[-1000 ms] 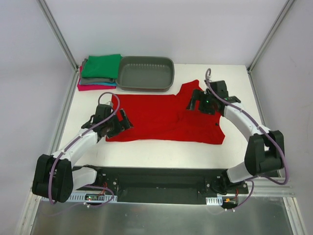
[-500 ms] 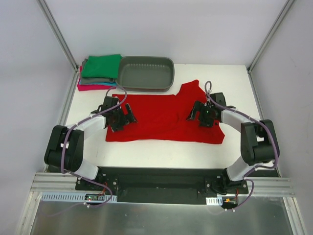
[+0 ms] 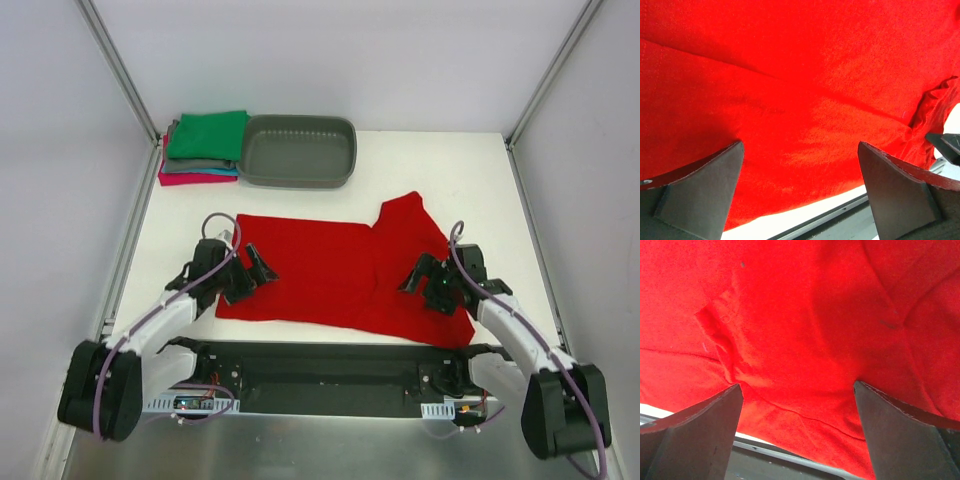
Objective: Fold and stack the t-shirts
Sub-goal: Fold the flattened tshirt in 1/3 of the way, then grap the side of the flattened tshirt furthest away from the robot with both arms
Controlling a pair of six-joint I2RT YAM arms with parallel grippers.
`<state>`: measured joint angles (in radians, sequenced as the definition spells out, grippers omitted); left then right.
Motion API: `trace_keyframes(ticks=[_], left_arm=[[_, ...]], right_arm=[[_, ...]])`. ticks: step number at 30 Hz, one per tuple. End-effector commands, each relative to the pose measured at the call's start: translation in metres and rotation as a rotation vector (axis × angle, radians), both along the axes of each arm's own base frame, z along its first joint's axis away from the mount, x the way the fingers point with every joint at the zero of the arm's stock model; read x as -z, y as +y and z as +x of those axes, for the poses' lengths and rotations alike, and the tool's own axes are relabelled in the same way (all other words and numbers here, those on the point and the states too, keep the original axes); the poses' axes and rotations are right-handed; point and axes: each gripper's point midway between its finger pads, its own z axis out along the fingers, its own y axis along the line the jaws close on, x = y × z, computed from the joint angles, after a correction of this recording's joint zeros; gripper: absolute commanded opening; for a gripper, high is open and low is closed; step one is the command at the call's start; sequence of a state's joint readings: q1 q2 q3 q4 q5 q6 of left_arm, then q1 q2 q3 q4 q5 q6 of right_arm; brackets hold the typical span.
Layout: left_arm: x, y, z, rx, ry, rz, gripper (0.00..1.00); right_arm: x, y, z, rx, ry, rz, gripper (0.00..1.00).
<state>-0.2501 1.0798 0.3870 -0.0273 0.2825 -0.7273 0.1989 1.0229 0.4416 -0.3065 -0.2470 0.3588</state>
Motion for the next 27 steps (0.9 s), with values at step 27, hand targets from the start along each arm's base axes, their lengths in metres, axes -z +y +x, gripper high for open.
trace_keyframes(ticks=[27], left_arm=[[0.008, 0.034, -0.047, -0.076, 0.095, 0.144, 0.99]], right_arm=[[0.007, -0.043, 0.018, -0.063, 0.12, -0.305, 0.96]])
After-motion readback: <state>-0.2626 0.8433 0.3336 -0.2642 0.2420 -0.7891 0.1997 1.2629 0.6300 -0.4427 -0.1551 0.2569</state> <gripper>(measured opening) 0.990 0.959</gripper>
